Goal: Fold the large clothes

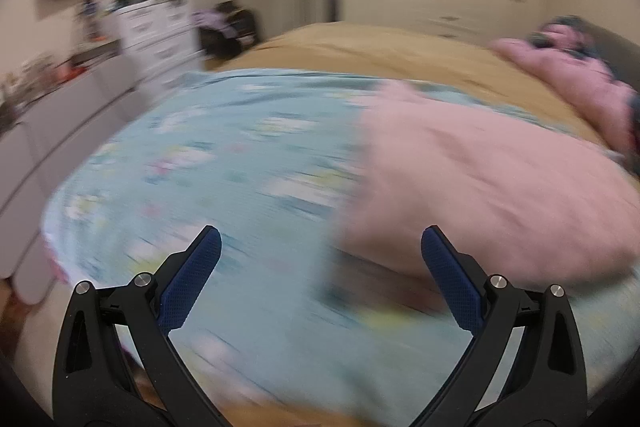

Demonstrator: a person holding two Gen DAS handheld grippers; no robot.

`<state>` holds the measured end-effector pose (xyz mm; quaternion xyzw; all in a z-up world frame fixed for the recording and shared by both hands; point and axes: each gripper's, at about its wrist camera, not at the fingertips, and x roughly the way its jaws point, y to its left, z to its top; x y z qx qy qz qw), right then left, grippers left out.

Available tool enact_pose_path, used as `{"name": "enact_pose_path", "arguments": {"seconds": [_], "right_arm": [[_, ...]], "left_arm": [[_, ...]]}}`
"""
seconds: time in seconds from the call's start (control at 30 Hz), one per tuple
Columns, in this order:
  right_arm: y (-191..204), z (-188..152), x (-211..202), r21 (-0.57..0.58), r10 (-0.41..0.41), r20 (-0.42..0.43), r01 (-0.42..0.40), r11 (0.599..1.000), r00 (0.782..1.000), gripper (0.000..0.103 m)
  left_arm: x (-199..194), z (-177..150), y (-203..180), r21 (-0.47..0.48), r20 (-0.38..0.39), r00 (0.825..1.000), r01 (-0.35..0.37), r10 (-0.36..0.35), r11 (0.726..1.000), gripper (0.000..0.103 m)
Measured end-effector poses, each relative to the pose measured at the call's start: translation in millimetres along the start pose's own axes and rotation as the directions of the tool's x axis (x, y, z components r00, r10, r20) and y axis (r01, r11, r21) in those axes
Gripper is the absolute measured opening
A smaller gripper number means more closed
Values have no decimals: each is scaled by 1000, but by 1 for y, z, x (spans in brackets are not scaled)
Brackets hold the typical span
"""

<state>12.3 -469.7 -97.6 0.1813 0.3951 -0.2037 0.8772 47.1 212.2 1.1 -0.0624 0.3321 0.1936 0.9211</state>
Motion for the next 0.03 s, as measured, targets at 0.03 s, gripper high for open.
{"name": "enact_pose_path", "arguments": {"seconds": [0.03], "right_arm": [[-49, 3, 3, 93, -127, 20, 125, 988, 992, 99]], "left_arm": [[20, 16, 30, -43, -20, 999, -42, 41, 998, 94]]}}
